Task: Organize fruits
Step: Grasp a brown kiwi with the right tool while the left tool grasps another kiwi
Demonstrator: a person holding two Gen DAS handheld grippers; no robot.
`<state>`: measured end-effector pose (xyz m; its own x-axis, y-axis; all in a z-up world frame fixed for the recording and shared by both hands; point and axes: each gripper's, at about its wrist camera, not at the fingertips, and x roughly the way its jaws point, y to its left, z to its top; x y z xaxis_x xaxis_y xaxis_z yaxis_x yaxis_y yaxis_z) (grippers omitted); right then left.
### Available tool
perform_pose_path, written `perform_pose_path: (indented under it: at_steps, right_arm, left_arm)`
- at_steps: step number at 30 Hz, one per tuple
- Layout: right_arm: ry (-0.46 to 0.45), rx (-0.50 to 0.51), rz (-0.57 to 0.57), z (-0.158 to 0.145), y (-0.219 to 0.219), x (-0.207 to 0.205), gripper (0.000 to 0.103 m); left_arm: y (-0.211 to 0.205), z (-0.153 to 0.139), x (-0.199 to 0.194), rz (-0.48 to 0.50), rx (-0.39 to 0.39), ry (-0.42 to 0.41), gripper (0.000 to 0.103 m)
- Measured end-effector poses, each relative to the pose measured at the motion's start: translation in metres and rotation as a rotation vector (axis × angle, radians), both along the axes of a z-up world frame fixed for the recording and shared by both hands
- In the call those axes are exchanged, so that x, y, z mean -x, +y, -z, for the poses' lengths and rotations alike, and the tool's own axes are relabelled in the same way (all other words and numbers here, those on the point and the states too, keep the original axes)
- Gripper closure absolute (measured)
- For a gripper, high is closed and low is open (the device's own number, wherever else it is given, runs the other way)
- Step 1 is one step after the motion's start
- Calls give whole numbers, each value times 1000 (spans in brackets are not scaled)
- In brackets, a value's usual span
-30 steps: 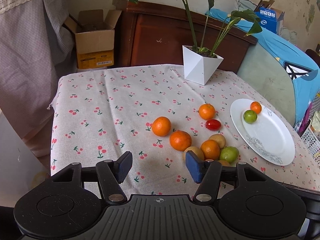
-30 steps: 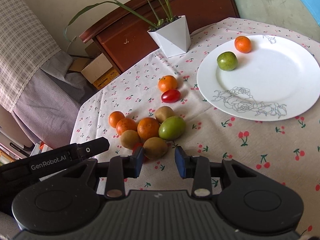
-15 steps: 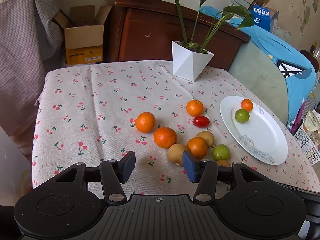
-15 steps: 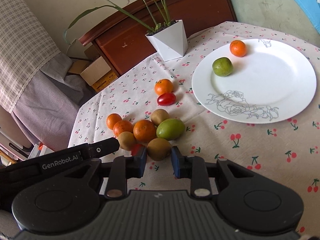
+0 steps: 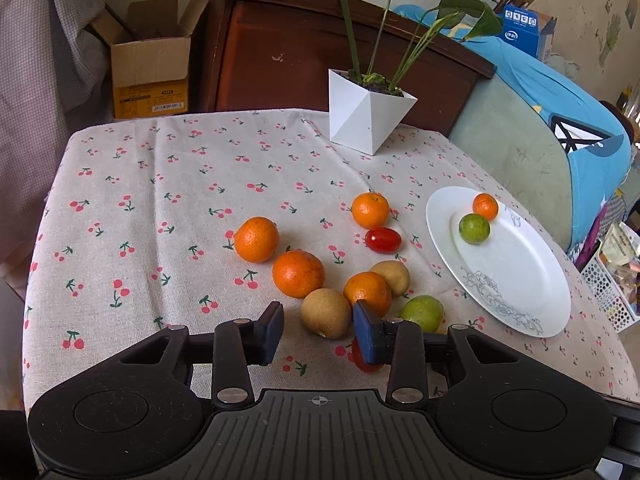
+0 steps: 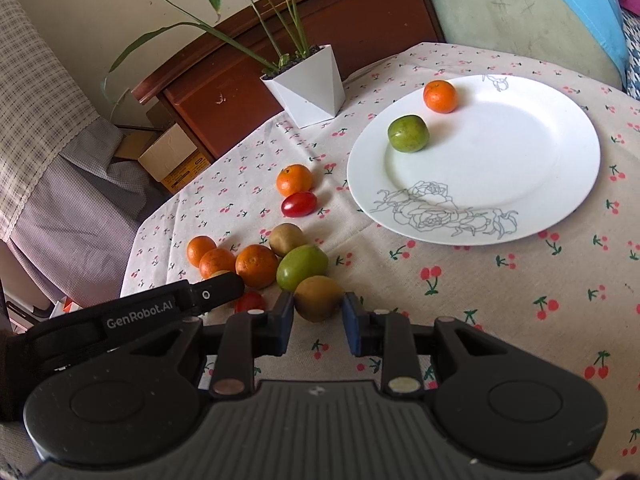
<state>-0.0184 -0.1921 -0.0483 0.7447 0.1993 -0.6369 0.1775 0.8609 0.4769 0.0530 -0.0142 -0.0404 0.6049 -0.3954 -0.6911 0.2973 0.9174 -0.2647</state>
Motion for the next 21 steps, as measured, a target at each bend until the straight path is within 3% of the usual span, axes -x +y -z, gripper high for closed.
perform_pose_path:
  at_steps: [8, 10, 21]
  right_arm:
    - [1, 0, -2, 0, 1, -1, 73]
    - [1, 2, -2, 0, 1, -1, 73]
    - [-7, 3, -9, -2, 3, -1, 75]
  left_arm:
    - [-4, 1, 0, 21, 16, 2, 70]
    - [-6, 1, 1, 28, 15, -1, 77]
    - [2, -3, 3, 9, 10, -19, 78]
